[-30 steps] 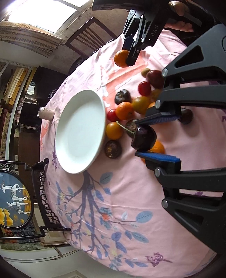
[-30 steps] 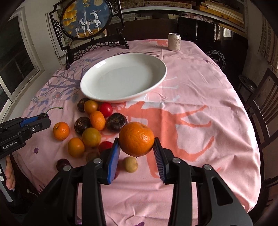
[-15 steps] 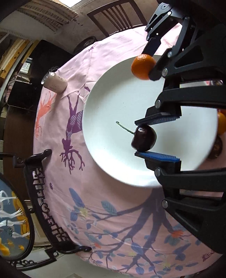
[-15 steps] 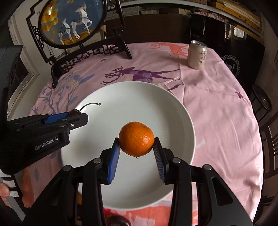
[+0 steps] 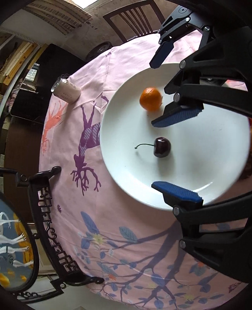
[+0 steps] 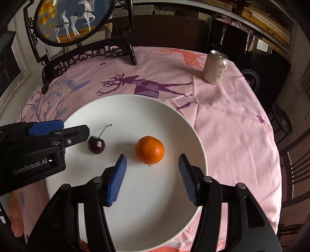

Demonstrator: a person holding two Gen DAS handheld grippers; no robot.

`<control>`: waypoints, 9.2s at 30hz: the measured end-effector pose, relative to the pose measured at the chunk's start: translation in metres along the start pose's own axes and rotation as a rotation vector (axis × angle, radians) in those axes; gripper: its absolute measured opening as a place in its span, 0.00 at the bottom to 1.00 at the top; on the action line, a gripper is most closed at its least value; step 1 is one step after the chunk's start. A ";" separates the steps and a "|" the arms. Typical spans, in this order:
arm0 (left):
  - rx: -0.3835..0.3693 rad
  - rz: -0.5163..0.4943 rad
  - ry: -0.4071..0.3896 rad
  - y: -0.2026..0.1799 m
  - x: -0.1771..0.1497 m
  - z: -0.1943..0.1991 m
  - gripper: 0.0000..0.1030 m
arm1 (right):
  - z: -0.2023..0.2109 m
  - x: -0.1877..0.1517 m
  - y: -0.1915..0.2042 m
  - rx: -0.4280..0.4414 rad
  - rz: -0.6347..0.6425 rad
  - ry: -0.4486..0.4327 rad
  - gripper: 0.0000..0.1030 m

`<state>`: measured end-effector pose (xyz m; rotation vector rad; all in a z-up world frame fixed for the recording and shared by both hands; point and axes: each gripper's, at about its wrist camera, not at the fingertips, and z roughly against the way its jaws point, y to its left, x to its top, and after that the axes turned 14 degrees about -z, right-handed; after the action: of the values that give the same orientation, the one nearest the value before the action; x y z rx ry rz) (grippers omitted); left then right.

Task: Organize fruits
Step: 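Carry tangerine and cherry over the white plate and open both grippers, then grasp a red plum with the right gripper while the left gripper grasps another cherry, then lower plum and cherry onto the white plate and open both grippers, then grasp a small brown fruit with the right gripper while the left grasps an orange, then place the brown fruit and orange on the white plate, opening both grippers, then grasp another small brown fruit with the right gripper while the left grasps a tangerine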

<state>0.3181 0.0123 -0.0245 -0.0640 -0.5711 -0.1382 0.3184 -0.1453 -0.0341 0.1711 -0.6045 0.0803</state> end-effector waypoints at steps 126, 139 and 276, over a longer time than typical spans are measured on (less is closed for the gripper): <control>0.008 -0.157 -0.172 -0.069 -0.215 0.120 0.82 | 0.130 -0.194 -0.026 -0.024 -0.070 -0.121 0.64; 0.015 -0.149 -0.151 -0.070 -0.246 0.123 0.82 | 0.124 -0.221 -0.026 -0.042 -0.082 -0.056 0.64; 0.034 -0.009 -0.040 -0.021 -0.232 0.058 0.43 | 0.103 -0.223 0.010 0.113 -0.030 -0.022 0.24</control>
<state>0.0912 0.0228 -0.1011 -0.0314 -0.6141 -0.1366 0.0768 -0.1595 -0.0771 0.2913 -0.6198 0.0834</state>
